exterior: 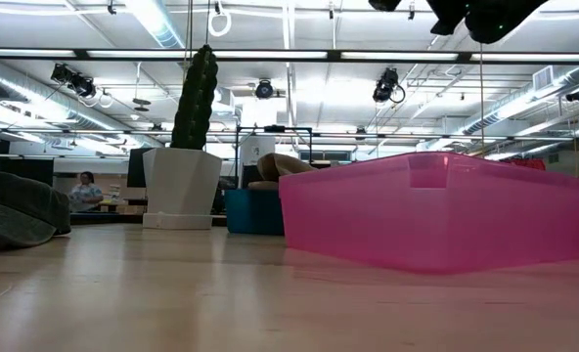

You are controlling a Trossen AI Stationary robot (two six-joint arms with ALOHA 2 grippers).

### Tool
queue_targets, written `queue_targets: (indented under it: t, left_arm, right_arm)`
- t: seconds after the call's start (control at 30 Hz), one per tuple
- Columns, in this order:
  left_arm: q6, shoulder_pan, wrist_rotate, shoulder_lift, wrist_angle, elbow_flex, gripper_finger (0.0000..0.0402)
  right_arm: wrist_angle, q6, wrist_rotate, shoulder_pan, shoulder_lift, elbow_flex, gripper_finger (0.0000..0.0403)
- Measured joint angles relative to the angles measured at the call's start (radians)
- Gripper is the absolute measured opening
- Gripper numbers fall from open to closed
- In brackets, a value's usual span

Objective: Pick & Place hat
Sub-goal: Put the middle black cap into the red bin

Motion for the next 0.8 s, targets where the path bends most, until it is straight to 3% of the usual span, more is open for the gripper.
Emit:
queue_targets:
  t: [0.13, 0.4, 0.8]
  left_arm:
    - [-0.007, 0.020, 0.082, 0.001, -0.001, 0.000, 0.0344]
    - [-0.044, 0.030, 0.137, 0.061, 0.023, 0.000, 0.0355]
    - [-0.025, 0.029, 0.485, 0.128, 0.257, 0.000, 0.0355]
  right_arm:
    - [0.000, -0.003, 0.005, 0.034, 0.000, 0.000, 0.0006]
    - [-0.009, -0.014, 0.018, 0.074, 0.000, 0.000, 0.0006]
    - [-0.094, -0.058, 0.018, 0.075, 0.001, 0.000, 0.0006]
